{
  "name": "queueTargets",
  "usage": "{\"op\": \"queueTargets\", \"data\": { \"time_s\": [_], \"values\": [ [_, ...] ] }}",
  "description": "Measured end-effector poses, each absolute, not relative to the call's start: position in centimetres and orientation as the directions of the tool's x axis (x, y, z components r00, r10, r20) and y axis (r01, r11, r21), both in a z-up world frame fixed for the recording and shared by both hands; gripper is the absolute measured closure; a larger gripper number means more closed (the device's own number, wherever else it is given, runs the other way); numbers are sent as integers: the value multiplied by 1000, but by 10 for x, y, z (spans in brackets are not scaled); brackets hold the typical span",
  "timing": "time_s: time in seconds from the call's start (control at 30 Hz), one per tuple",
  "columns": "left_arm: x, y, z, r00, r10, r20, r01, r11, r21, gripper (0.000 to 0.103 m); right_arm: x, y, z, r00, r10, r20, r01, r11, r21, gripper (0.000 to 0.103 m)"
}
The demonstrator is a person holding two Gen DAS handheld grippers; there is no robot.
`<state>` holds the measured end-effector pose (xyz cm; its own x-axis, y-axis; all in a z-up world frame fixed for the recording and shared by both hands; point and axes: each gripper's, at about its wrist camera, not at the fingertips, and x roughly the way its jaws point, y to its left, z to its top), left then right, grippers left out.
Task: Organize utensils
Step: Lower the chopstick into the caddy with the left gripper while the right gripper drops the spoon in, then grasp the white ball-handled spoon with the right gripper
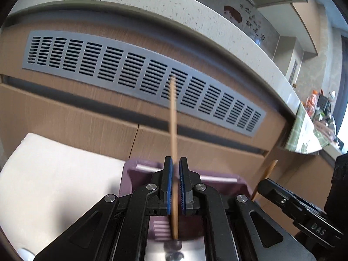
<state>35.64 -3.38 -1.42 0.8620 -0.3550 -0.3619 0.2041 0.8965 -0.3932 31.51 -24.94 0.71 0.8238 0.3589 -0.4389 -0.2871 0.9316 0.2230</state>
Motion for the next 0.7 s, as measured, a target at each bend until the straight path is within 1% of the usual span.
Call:
{"op": "queueTargets", "data": {
  "time_s": [0.07, 0.13, 0.2, 0.27, 0.33, 0.43, 0.5, 0.6, 0.7],
  "values": [
    [348, -35, -15, 851, -370, -372, 219, 895, -389, 95, 315, -250, 0, 805, 357, -474, -278, 932, 231, 75],
    [341, -35, -12, 844, -373, -386, 225, 898, -378, 90, 312, -254, -1, 792, 368, -487, -281, 928, 244, 75],
    [329, -29, -6, 841, -380, -386, 230, 896, -381, 78, 304, -257, 2, 799, 365, -478, -283, 929, 237, 74],
    [316, -22, 0, 845, -380, -376, 230, 893, -387, 74, 293, -259, 9, 817, 352, -457, -285, 935, 211, 73],
    [297, -9, 6, 855, -353, -381, 204, 903, -378, 73, 276, -261, 17, 835, 339, -434, -290, 941, 177, 73],
    [276, 10, 5, 854, -285, -434, 128, 926, -356, 73, 258, -260, 19, 830, 334, -447, -306, 942, 137, 73],
    [263, 25, -3, 830, -226, -511, 53, 942, -330, 73, 251, -256, 15, 809, 348, -473, -329, 936, 126, 73],
    [244, 43, -20, 783, -181, -595, -18, 949, -314, 73, 239, -245, -2, 769, 360, -528, -370, 924, 91, 73],
    [221, 60, -37, 749, -174, -639, -63, 942, -331, 73, 232, -228, -24, 701, 382, -602, -423, 903, 79, 73]
  ]
}}
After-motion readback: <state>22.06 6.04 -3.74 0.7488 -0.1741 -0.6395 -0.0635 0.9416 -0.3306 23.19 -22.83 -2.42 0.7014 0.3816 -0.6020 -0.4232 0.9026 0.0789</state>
